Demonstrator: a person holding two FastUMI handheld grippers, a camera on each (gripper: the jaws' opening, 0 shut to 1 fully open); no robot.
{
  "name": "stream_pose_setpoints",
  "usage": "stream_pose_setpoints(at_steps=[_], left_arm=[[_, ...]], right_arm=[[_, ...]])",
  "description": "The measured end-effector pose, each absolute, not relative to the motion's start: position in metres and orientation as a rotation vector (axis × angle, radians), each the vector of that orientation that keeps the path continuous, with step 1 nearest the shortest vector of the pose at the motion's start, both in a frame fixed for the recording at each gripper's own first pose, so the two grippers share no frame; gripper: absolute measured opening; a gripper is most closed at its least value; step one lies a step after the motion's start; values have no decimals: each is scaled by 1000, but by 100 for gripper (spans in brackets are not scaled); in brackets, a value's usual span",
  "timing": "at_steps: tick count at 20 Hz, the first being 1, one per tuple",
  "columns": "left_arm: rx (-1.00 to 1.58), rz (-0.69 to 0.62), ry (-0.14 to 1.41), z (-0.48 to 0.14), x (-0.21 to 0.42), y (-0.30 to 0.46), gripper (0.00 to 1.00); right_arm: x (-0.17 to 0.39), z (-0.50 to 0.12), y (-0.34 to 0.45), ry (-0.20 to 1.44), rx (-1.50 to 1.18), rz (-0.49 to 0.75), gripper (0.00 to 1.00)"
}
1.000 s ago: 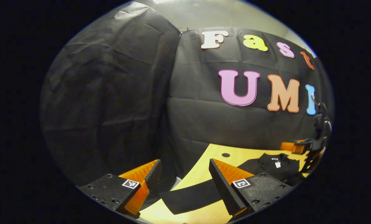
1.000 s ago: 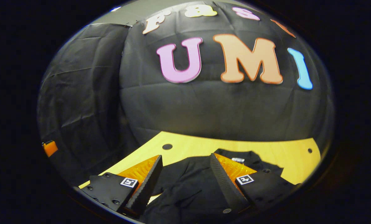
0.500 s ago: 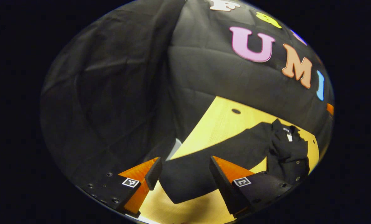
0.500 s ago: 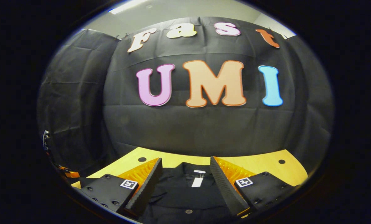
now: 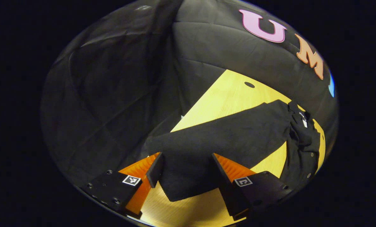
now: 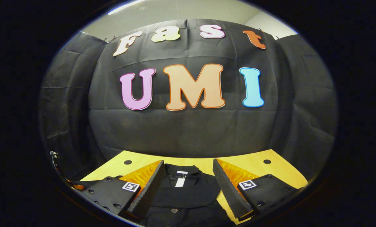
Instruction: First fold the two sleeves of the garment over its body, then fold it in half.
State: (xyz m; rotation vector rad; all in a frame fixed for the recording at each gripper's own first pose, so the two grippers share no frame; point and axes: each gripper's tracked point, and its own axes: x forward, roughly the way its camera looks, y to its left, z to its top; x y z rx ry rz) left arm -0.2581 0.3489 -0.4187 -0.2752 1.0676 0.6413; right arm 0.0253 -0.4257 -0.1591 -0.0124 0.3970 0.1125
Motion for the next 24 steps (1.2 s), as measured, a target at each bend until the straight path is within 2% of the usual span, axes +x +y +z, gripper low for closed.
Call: stream_pose_setpoints(at_steps=[1, 3, 6, 7, 9, 12, 17, 18, 19, 23, 24], left_arm=[[-225, 633, 1089, -420, -262, 353, 85], [-217, 604, 1067, -417, -254, 343, 50], [-215, 636, 1067, -416, -251, 344, 0], [-217, 636, 1071, -413, -249, 342, 0], [-247, 611, 1014, -399, -229, 328, 0], [-215, 538, 884, -353, -181, 304, 0], [-160, 409, 758, -290, -92, 255, 0], [-160, 382, 731, -280, -76, 244, 0], [-157, 351, 705, -271, -60, 229, 0], [-116, 212, 669, -250, -13, 169, 0], [-108, 178, 664, -248, -4, 153, 0]], right_arm=[[25, -158, -429, 395, -17, 111, 95], [22, -161, -434, 404, -27, 108, 95], [12, -167, -444, 430, -28, 105, 95], [10, -167, -448, 432, -29, 105, 98], [3, -166, -460, 431, -42, 104, 96], [-9, -168, -484, 437, -61, 97, 96], [-25, -177, -526, 462, -13, 56, 98], [-28, -177, -534, 459, -4, 48, 95], [-31, -175, -543, 453, 7, 39, 98], [-42, -178, -581, 452, 44, -5, 98], [-45, -179, -592, 454, 47, -20, 95]])
